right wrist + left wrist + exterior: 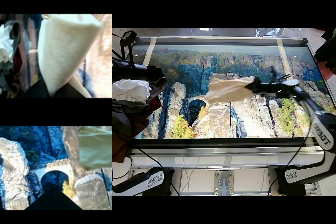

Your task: Fold the shirts.

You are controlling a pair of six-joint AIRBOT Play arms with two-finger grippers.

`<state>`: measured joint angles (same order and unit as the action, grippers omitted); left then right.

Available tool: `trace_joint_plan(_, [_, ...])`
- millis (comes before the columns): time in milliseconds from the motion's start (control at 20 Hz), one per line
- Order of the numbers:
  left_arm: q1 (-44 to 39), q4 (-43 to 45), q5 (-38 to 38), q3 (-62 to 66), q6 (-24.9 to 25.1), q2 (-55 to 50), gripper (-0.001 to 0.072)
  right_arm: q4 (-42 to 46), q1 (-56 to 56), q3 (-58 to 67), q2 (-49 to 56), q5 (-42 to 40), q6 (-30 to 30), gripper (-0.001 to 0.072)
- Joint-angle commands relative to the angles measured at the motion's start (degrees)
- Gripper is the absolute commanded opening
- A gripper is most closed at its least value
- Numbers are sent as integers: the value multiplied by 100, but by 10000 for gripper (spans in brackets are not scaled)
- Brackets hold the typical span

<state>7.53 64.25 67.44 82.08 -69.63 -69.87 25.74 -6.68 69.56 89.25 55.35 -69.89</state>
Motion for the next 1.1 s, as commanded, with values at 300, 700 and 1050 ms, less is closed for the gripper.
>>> trace_joint_plan(300, [7, 0, -31, -2, -4, -4, 16, 4509, -4334, -66, -2006, 1606, -1510, 13])
trace_joint_plan(700, [4, 0, -28, -2, -4, -4, 16, 5668, -6039, -1982, -2170, 2267, -1491, 134])
trace_joint_plan(1050, [7, 0, -31, 0, -2, -4, 16, 3279, -6030, 334, -2179, 4592, -1971, 516])
